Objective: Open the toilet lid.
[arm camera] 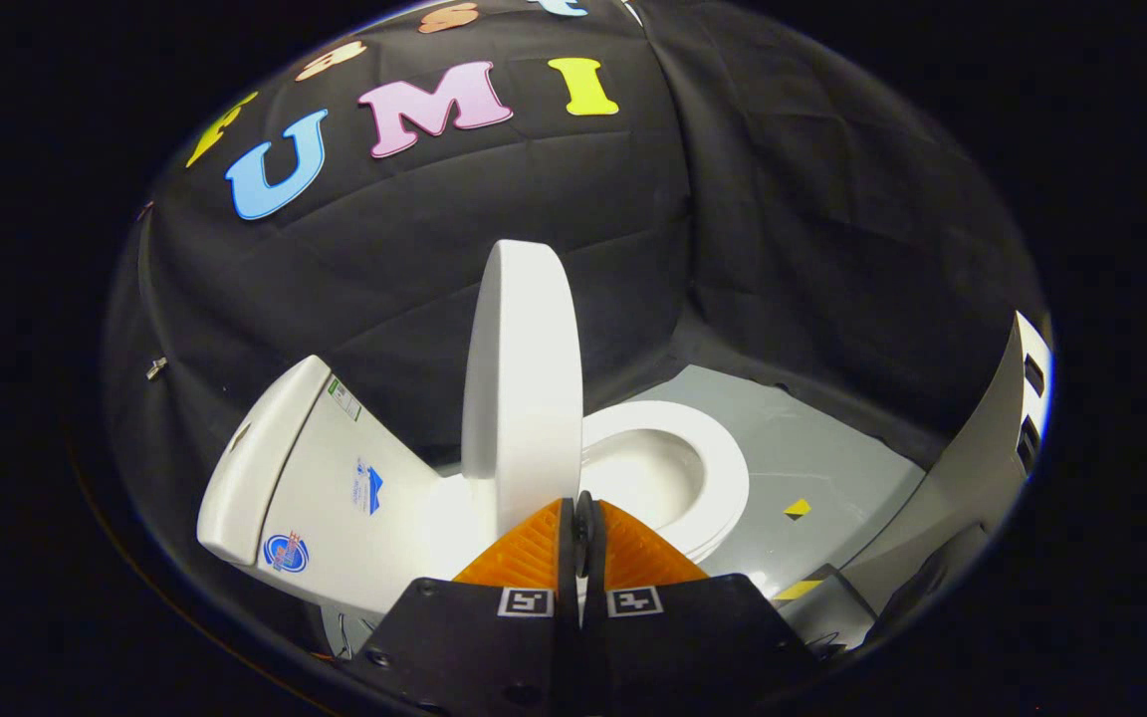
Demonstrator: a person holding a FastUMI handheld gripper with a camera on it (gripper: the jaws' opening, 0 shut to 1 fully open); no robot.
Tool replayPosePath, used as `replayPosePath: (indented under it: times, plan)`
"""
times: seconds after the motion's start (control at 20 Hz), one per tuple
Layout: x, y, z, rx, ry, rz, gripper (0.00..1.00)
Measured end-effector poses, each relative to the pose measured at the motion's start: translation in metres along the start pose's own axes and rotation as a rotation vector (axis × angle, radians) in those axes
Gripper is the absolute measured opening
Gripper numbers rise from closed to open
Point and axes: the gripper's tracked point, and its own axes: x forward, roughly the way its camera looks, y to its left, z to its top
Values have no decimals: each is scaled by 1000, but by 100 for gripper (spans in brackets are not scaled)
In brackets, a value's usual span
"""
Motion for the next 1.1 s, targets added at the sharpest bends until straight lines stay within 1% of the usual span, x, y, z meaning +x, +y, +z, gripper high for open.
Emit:
replayPosePath:
  times: [0.45, 0.7, 0.9, 1.1]
  plan:
    - [-25, 66, 2, -142, -117, -9, 5]
    - [-36, 106, -3, -196, -161, 10, 5]
    - [-45, 139, -10, -278, -197, 22, 5]
    - [-52, 176, -22, -356, -217, 59, 5]
